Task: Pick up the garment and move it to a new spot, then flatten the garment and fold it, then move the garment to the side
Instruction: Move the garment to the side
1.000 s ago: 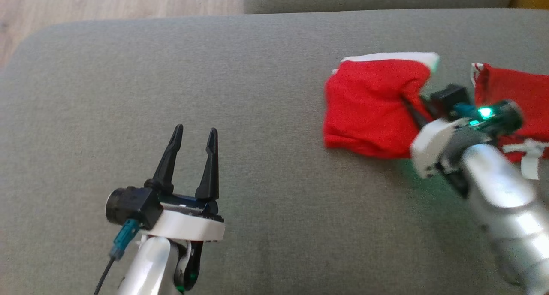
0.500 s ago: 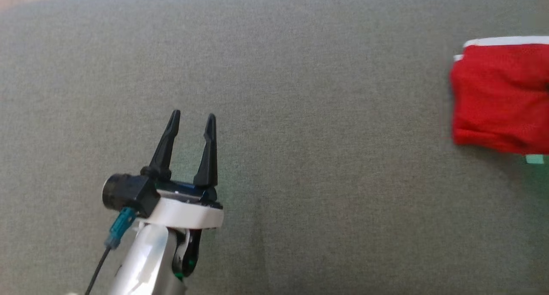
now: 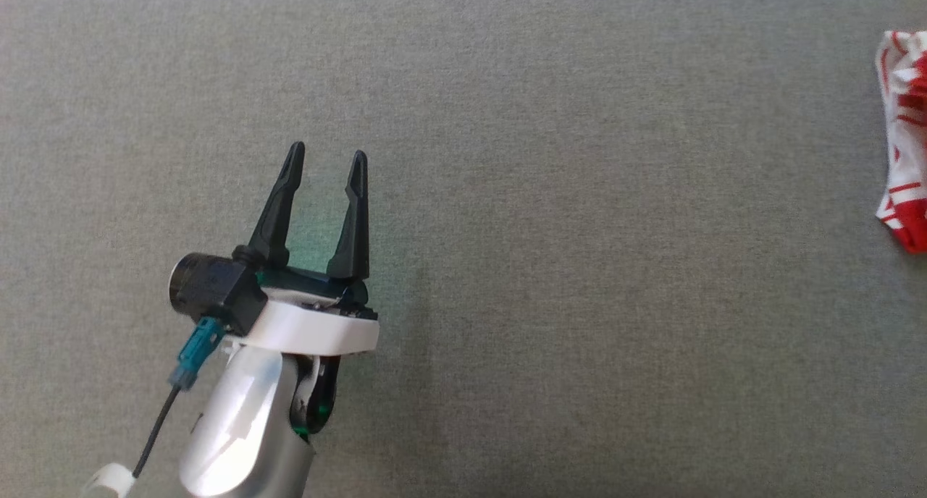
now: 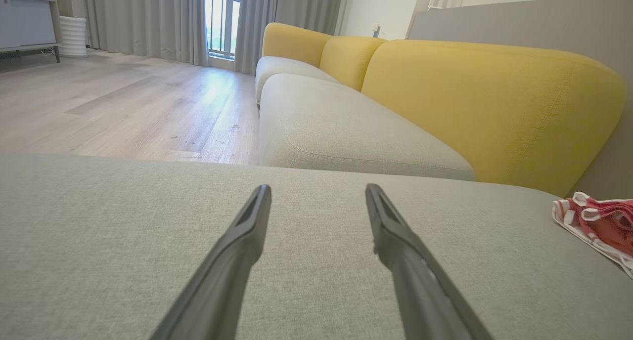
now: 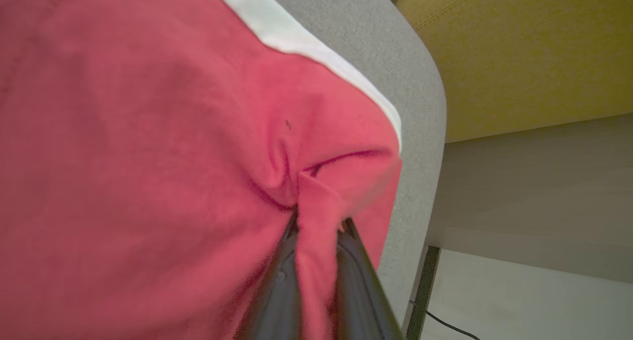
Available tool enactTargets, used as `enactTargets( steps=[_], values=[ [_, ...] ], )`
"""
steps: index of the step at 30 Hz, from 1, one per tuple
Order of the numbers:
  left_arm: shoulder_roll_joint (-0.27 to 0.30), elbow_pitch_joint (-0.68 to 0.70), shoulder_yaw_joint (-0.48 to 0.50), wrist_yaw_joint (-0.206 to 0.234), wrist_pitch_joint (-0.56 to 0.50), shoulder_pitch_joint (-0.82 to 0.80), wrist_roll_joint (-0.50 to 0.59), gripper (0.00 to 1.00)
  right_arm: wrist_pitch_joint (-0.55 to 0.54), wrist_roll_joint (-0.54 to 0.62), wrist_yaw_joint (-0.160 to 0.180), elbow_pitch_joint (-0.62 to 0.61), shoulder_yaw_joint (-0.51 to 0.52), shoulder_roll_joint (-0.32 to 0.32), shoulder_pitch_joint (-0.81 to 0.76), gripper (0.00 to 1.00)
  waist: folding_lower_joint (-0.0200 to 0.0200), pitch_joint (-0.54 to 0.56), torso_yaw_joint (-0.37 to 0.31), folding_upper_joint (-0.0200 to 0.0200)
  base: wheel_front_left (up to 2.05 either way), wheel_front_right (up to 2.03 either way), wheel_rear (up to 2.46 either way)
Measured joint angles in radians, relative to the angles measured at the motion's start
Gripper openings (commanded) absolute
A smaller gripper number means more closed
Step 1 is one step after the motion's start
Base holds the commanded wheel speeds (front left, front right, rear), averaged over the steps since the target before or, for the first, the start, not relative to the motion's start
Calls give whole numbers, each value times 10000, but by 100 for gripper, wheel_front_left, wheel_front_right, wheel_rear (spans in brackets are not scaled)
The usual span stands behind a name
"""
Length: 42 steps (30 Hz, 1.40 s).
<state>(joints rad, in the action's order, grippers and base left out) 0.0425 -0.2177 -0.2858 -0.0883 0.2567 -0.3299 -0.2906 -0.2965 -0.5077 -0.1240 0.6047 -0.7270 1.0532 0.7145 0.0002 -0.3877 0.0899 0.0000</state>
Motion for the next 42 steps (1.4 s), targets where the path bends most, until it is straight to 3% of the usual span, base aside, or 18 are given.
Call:
enactTargets(
  steps=[7,8,9,10,17,22,30,31,42],
  values=[
    [-2,-15,-13,-2,0,-116,0,100,-12,437,0,639,447,-219,192,0,-1,-178,88,0,0,0,0],
    [-4,-15,-12,-2,0,-141,0,100,38,485,0,706,546,-309,192,5,-1,-170,82,0,0,0,0],
    [-4,-19,-8,-2,0,-147,0,100,130,581,0,742,617,-385,194,76,-1,-154,74,0,0,0,0],
    [-4,-40,0,-2,0,-146,0,100,211,700,0,771,692,-466,198,100,-1,-126,62,0,0,0,0],
    [-6,-102,173,-4,0,-128,13,100,686,1329,0,949,1603,-1223,638,100,-2,261,-123,0,0,0,0],
    [-6,-98,353,-4,0,-58,17,100,1714,1965,0,640,2859,-2232,812,100,-2,751,-309,0,0,0,0],
    [-4,17,694,36,0,763,192,100,3367,2190,0,-1181,4959,-5099,-430,100,-3,1782,-608,0,0,0,0],
    [-4,17,694,36,0,763,192,100,3367,2190,0,-1181,4959,-5099,-430,100,-3,1782,-608,0,0,0,0],
    [4,276,966,104,0,1582,-31,100,4395,3164,0,-3636,7386,-8993,-4004,100,-4,2750,-800,0,0,0,0]
  ],
)
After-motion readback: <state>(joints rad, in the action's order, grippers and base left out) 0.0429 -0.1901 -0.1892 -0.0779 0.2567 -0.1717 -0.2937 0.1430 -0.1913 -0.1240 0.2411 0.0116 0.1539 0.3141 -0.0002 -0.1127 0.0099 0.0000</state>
